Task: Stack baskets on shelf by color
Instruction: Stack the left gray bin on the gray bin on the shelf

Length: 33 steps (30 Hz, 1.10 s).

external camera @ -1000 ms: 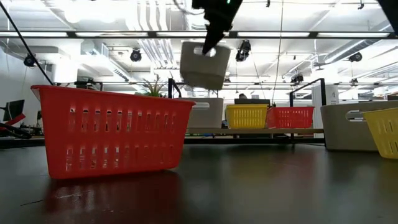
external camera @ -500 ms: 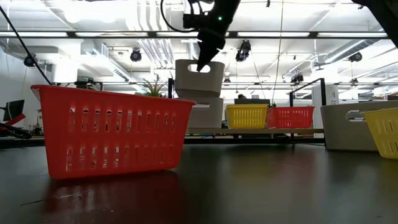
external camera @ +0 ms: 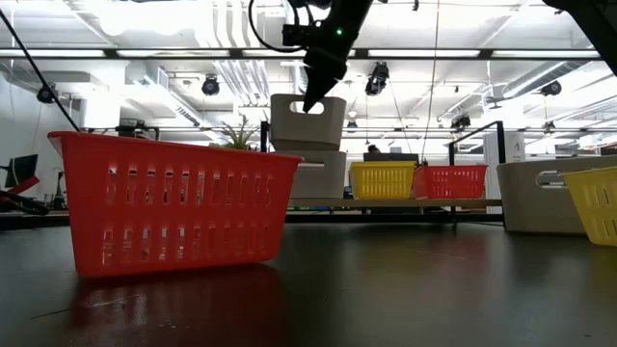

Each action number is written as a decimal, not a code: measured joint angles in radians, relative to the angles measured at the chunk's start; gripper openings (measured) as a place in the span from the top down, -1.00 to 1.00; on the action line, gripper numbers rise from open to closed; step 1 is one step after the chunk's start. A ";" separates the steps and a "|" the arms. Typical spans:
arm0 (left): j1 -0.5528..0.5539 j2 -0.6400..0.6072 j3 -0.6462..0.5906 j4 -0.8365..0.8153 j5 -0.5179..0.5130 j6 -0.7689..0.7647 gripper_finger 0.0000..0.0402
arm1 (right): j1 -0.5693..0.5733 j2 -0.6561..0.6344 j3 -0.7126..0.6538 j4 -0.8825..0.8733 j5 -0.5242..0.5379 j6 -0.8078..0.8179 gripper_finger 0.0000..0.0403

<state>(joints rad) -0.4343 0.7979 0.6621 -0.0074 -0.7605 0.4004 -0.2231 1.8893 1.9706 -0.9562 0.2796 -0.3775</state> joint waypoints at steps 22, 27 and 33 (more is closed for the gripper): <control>0.000 0.000 -0.002 0.000 0.000 0.000 1.00 | -0.007 0.000 -0.071 0.058 -0.075 0.034 0.96; 0.000 0.000 -0.002 0.000 0.000 0.000 1.00 | -0.007 0.000 -0.071 0.058 -0.078 0.044 0.95; 0.000 0.000 -0.002 0.000 0.000 0.000 1.00 | -0.007 0.000 -0.070 0.057 -0.073 0.037 0.81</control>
<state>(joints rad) -0.4347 0.7979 0.6605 -0.0074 -0.7601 0.4004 -0.2298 1.8893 1.9007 -0.8991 0.2068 -0.3405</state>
